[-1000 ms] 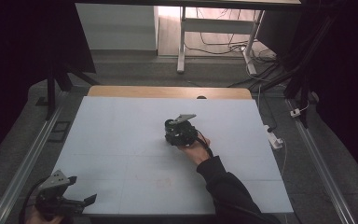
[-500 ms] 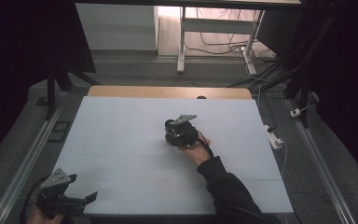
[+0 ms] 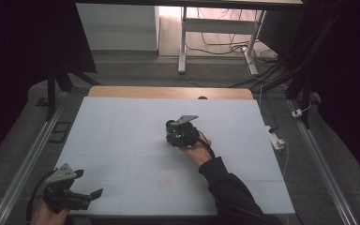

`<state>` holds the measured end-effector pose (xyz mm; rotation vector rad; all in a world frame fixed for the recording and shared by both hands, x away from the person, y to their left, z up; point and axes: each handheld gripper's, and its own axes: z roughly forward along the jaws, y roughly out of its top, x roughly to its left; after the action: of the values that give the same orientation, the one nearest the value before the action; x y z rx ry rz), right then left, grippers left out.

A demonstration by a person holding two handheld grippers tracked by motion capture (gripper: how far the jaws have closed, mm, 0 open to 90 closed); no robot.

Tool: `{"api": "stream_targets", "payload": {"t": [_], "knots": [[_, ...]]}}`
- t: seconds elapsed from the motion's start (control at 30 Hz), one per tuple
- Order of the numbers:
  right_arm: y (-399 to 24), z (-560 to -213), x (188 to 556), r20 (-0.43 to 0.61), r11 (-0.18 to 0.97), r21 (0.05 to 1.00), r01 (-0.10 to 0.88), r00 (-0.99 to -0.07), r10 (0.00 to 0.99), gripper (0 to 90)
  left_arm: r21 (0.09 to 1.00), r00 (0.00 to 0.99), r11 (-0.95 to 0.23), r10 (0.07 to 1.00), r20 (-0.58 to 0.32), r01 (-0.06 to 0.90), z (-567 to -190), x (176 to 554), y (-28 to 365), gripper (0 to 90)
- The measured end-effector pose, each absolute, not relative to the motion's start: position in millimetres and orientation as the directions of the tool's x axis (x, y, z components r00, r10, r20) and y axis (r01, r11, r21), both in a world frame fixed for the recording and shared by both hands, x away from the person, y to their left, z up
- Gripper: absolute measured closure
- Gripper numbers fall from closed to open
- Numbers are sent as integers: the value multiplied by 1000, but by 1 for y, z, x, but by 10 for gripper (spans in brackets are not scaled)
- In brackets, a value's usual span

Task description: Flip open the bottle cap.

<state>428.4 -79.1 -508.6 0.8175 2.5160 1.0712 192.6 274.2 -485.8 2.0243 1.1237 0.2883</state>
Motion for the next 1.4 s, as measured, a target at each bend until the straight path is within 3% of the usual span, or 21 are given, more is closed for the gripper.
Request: {"api": "stream_targets", "payload": {"t": [0.27,0.73,1.4], "knots": [[-79,-508,429,-36,564,729,389,-800,599,528,751,638,-312,747,-185,582,-485,210,269,0],[-80,-509,429,-35,564,729,388,-802,597,528,780,664,-343,738,-121,523,-480,248,249,0],[-80,-509,429,-35,565,730,385,-804,593,528,801,712,-355,692,-121,481,-471,310,208,0]]}}
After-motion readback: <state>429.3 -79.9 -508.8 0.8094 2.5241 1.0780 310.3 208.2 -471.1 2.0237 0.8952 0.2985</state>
